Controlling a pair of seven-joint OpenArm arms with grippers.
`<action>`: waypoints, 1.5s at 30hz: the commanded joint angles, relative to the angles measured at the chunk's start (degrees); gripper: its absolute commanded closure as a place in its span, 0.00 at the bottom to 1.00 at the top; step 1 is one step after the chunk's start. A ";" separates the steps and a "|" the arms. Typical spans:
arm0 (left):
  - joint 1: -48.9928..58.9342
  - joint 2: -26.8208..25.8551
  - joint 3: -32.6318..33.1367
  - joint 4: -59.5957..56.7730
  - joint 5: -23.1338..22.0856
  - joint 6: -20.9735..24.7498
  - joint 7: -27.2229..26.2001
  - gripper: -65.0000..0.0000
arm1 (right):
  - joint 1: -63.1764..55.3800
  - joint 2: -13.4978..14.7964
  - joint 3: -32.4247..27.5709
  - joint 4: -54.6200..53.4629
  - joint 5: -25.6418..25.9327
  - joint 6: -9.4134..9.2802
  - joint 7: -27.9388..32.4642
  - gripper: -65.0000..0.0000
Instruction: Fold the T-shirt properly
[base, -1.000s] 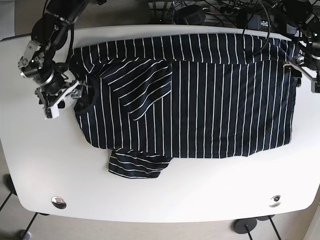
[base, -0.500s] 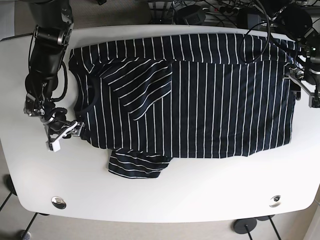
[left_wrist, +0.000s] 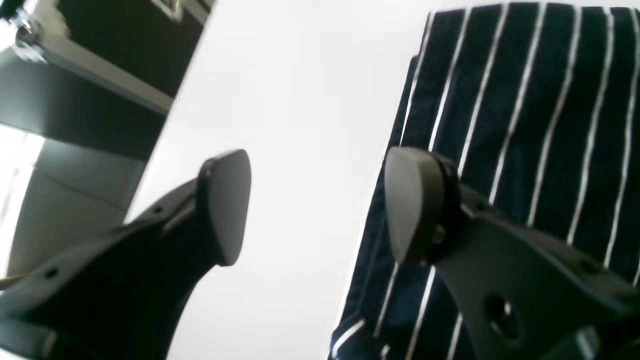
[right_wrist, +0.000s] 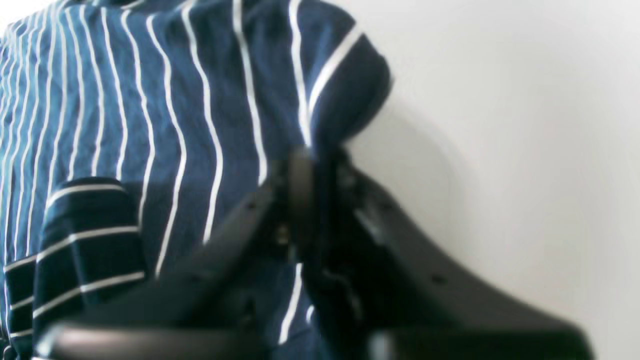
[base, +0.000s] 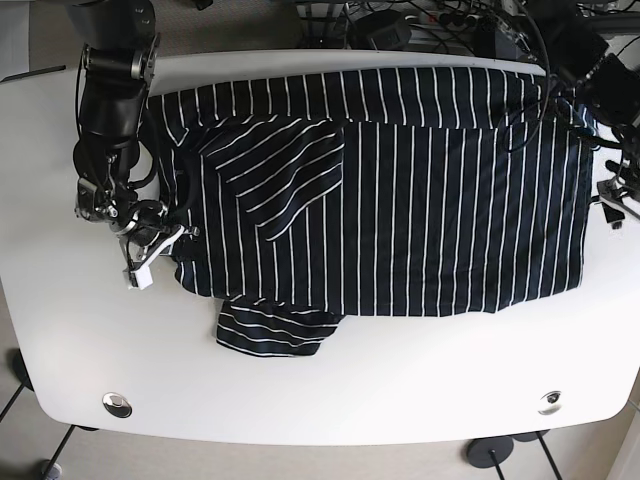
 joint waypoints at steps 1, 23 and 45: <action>-4.10 -3.23 0.59 -7.35 -0.91 0.00 -2.53 0.39 | 1.41 0.76 0.19 0.67 0.42 0.11 0.57 0.97; -14.83 -6.14 6.30 -45.24 -1.26 -7.39 -14.22 0.17 | 1.50 -0.21 0.45 0.76 0.94 0.11 0.65 0.97; -10.43 -3.15 7.36 -25.37 -1.26 -9.37 -13.69 0.99 | -4.65 -2.94 0.54 12.02 0.86 0.03 0.39 0.98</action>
